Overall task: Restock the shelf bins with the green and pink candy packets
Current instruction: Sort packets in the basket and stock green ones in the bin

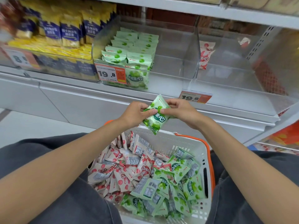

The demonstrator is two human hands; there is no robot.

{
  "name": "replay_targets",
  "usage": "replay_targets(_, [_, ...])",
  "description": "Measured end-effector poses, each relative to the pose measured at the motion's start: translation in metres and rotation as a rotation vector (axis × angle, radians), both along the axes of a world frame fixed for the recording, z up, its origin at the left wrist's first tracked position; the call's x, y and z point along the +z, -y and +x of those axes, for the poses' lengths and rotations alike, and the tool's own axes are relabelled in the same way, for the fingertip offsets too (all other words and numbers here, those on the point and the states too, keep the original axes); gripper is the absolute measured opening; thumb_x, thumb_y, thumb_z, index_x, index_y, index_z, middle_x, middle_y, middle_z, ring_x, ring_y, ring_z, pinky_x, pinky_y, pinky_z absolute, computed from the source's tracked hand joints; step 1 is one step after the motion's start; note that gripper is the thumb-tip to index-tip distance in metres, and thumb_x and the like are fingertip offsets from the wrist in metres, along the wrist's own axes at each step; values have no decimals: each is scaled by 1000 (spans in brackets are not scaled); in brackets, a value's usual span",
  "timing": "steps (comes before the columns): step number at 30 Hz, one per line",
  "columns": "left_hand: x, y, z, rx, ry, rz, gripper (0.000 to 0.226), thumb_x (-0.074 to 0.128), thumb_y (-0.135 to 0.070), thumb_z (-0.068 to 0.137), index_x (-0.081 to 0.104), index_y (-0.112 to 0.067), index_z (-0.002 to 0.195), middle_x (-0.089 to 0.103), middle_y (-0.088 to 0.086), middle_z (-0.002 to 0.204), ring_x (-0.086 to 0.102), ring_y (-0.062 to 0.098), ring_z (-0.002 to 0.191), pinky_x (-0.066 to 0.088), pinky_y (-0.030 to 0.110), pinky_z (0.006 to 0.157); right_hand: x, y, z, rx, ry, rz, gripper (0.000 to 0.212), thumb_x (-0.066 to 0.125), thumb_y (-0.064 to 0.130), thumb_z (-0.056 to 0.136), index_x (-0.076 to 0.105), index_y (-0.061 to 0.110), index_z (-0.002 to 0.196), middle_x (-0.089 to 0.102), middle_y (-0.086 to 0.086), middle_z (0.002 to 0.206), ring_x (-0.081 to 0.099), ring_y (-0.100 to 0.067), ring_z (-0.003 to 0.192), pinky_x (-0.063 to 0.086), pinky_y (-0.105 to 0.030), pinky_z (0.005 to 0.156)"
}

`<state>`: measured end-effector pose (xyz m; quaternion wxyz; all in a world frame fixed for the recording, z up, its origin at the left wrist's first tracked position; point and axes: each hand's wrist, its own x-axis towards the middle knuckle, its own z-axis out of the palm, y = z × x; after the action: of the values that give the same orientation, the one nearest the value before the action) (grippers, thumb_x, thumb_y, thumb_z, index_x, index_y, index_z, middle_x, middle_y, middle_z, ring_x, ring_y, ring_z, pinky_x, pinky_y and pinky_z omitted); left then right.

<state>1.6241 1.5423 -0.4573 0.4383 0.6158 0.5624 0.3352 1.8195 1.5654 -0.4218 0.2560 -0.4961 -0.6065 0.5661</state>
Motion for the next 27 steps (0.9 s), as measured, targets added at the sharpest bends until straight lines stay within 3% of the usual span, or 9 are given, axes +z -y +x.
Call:
replay_targets(2, [6,-4,-6,1,6,-2,25,69,-33,88,74,-12,75,59,11,64,45,17,59,36,28,58,6,-3,-1,43,29,35,26,71,8,85,66,11,111,73,-7,101,70,-14,88,56,-27,80])
replay_targets(5, [23,-12,-13,24,58,59,27,68,-28,89,73,-1,86,68,11,78,56,16,68,46,33,63,19,-7,-6,66,55,69,23,71,9,86,65,10,108,72,-7,99,68,-16,87,58,-31,83])
replay_targets(8, [58,-23,-28,109,54,235,11,64,-23,93,71,-15,98,71,-7,89,65,0,77,53,17,72,40,-14,-9,-11,26,172,18,70,4,86,66,7,103,71,-7,94,67,-15,79,59,-26,70])
replay_targets(11, [93,-47,-61,282,-197,442,16,67,-28,91,70,-23,106,66,-12,97,57,6,82,48,20,74,68,-27,-9,-140,-20,305,17,68,2,87,65,6,103,70,-4,90,67,-9,67,55,-17,61])
replay_targets(14, [115,-77,-89,190,-541,379,27,71,-26,88,70,-23,115,62,-9,110,49,7,90,39,24,80,92,-44,-12,-194,-32,412,19,69,4,87,65,5,105,71,-7,95,68,-14,75,58,-21,67])
replay_targets(20, [132,-120,-91,-101,-668,183,7,76,-26,84,77,-24,91,72,-10,95,65,9,91,48,25,78,114,-71,-33,-170,11,518,18,70,5,86,67,9,103,71,-7,98,70,-16,82,59,-23,68])
replay_targets(25, [133,-139,-89,-172,-736,205,7,75,-18,85,74,-12,89,63,-6,78,56,7,70,40,15,63,110,-86,-51,-88,91,562,13,69,2,86,67,9,97,70,-6,93,67,-17,79,60,-26,69])
replay_targets(27, [131,-145,-86,-140,-688,211,9,72,-11,86,74,-9,95,61,-4,79,53,6,68,40,15,66,104,-92,-56,-41,181,578,11,71,6,84,68,13,93,70,-4,90,68,-19,76,59,-29,70])
